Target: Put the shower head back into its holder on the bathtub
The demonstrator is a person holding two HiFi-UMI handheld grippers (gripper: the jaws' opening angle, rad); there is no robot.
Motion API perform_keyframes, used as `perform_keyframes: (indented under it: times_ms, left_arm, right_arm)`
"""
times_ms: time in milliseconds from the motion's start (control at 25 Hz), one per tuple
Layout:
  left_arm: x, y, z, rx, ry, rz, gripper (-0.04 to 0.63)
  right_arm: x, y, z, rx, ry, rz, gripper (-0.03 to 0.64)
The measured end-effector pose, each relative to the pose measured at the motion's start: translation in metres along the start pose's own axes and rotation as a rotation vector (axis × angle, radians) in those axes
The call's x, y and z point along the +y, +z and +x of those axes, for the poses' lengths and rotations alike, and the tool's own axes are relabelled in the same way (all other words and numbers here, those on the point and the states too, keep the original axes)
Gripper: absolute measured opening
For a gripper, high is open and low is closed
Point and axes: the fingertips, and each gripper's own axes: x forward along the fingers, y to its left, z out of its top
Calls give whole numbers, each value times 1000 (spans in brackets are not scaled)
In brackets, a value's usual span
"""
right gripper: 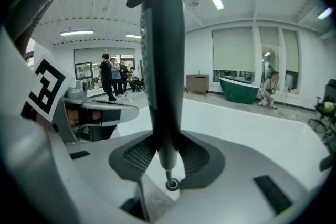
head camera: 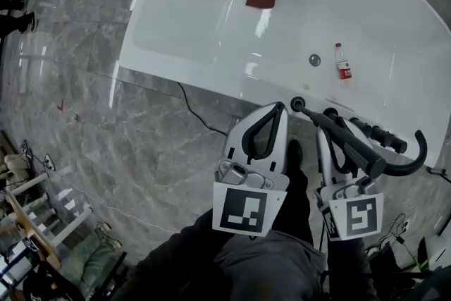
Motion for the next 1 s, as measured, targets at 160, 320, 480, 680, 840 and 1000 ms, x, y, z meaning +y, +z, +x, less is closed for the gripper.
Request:
perform_keyframes:
  times_ms: [160,320,480,680,840,1000]
  left_arm:
    - [1,-3,5,4,-9,0,3]
    - [3,-10,8,13,-18,7,3]
    - [1,-18,9,26,-23,4,3]
    - [-1,-25,10,36,-36,0,3]
    - [0,-27,12,40,-46,4,3]
    - [2,-32,15,46,-46,-5,3]
  right_arm:
    - [-1,-7,6,5,-4,6,140]
    - [-2,-17,10,10,-9,9,140]
    - [-3,-26,12,15,-16,10,140]
    - [-4,-34,17,19,-24,12,140]
    - [-3,-37,21,22,-29,11,140]
    - [-4,-42,25,27,-32,11,140]
